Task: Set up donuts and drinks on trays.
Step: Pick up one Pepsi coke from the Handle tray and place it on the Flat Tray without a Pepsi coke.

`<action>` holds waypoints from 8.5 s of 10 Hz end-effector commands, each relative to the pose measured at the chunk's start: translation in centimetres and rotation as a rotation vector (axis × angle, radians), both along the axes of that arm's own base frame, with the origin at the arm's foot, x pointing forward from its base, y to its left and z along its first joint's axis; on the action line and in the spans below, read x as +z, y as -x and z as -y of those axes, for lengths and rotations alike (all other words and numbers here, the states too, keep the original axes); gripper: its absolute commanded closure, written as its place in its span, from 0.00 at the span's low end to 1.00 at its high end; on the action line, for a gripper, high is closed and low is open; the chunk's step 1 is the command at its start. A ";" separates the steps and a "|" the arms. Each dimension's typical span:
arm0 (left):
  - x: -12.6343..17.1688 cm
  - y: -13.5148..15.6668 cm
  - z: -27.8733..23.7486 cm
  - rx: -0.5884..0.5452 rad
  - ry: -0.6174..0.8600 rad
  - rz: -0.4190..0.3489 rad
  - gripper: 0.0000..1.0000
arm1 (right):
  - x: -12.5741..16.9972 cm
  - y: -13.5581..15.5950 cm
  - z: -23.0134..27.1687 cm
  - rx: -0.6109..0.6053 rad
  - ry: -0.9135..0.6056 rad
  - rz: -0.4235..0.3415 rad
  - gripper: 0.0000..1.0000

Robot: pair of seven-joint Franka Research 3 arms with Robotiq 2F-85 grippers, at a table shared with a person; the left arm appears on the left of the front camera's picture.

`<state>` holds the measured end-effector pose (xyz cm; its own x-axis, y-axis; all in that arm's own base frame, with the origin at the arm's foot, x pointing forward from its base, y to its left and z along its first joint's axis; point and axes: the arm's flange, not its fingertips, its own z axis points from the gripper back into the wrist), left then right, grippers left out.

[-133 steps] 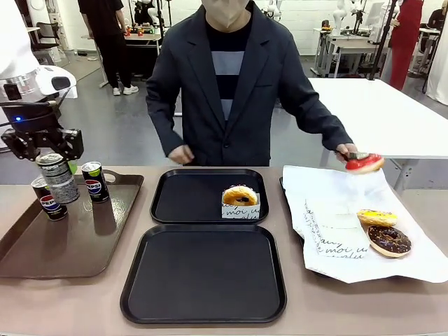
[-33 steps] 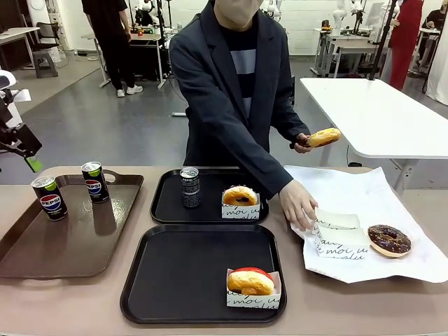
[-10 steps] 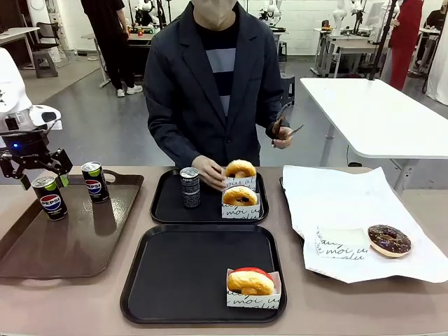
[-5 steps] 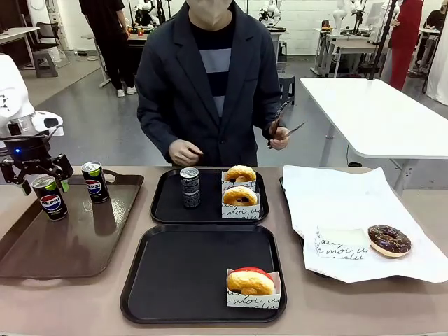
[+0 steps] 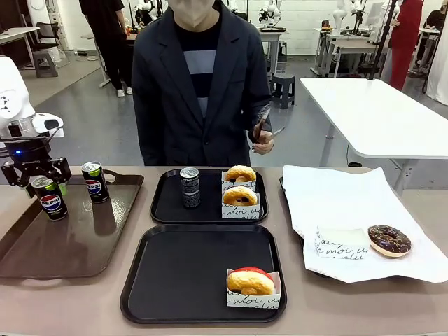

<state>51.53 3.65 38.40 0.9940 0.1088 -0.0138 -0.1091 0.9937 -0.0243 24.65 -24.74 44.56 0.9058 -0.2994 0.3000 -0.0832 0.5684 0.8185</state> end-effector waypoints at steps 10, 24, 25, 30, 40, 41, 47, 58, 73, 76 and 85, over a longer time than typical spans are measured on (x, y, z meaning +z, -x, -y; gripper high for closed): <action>8.6 6.6 0.7 -0.075 -0.010 0.005 1.00 | 0.1 -0.2 0.0 -0.002 -0.025 0.035 0.00; 14.1 15.1 4.7 -0.193 -0.004 0.097 0.42 | 0.1 -0.2 0.0 -0.002 -0.025 0.035 0.00; 14.3 15.2 6.8 -0.248 -0.015 0.129 0.42 | 0.1 -0.2 0.0 -0.002 -0.025 0.035 0.00; 14.0 16.7 17.0 -0.514 -0.037 0.176 0.42 | 0.1 -0.2 0.0 -0.002 -0.025 0.035 0.00; 13.3 17.9 21.3 -0.591 -0.070 0.145 0.42 | 0.1 -0.2 0.0 -0.002 -0.025 0.035 0.00; 13.3 17.9 21.3 -0.591 -0.070 0.145 0.42 | 0.1 -0.2 0.0 -0.002 -0.025 0.035 0.00; 12.7 15.0 26.2 -0.693 -0.072 0.179 0.42 | 0.1 -0.2 0.0 -0.002 -0.025 0.035 0.00; 5.4 9.3 36.2 -0.875 0.020 0.099 0.42 | 0.1 -0.2 0.0 -0.002 -0.025 0.035 0.00; 14.1 27.1 20.0 -0.892 -0.002 0.012 0.42 | 0.1 -0.2 0.0 -0.002 -0.025 0.035 0.00; 14.1 27.1 20.0 -0.892 -0.002 0.012 0.42 | 0.1 -0.2 0.0 -0.002 -0.025 0.035 0.00; 7.0 18.1 31.6 -0.981 0.023 0.004 0.42 | 0.1 -0.2 0.0 -0.002 -0.025 0.035 0.00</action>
